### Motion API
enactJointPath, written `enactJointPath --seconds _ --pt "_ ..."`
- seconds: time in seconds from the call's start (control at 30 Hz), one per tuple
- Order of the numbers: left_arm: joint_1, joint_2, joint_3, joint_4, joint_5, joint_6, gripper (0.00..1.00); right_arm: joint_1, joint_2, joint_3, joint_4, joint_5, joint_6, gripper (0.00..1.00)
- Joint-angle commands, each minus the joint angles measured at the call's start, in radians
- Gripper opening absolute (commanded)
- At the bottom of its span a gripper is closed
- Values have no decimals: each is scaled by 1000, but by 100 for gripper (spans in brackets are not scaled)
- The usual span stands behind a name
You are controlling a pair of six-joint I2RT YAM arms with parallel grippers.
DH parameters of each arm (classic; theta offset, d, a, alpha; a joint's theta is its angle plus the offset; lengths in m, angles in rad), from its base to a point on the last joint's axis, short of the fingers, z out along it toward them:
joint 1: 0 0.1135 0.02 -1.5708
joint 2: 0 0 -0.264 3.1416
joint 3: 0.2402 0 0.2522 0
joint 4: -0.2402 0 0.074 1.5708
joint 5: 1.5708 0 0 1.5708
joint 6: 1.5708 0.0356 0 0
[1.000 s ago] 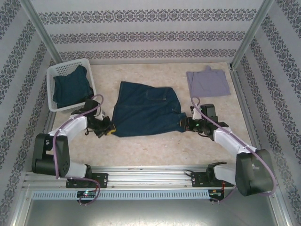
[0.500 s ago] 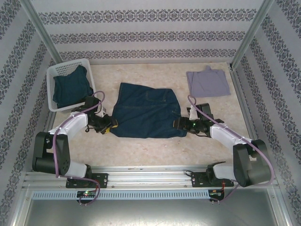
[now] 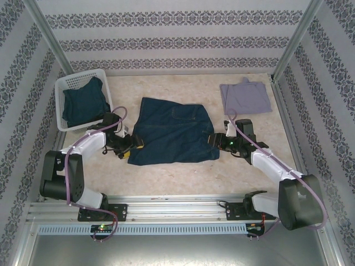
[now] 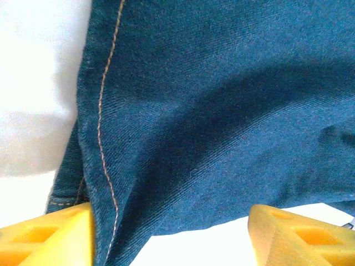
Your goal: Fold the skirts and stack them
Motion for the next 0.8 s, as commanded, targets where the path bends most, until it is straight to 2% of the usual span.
enactJointPath --seconds 0.0,0.07,0.13,0.2,0.27,0.3,0.37,0.43,0.5,0.63,0.77 --pt "-11 15 14 -29 -16 27 74 0 32 20 7 -7 0 49" --pt "-11 5 4 -56 -59 29 76 4 30 6 -8 35 -4 58" --pt "-11 -3 -11 -67 -82 30 76 3 27 -7 -30 89 -3 62" --pt "-10 -2 -28 -47 -56 22 68 2 31 -19 -25 82 0 60" --pt "-12 3 -39 -8 -23 6 50 3 49 -16 0 24 5 50" --pt "-12 1 -32 5 -16 -2 37 7 58 -2 1 9 6 37" --pt "-12 -16 9 -12 -38 2 15 7 52 36 -22 3 -11 20" --pt "-12 -60 83 -78 -89 24 0 4 8 83 -67 10 -34 7" --pt "-12 -136 180 -153 -153 46 0 -12 -65 145 -115 -1 -59 0" --pt "-9 -279 458 -269 -323 96 0 -68 -219 313 -161 -46 -71 0" --pt "-4 -292 766 -313 -443 163 0 -86 -259 523 -203 -42 -126 0"
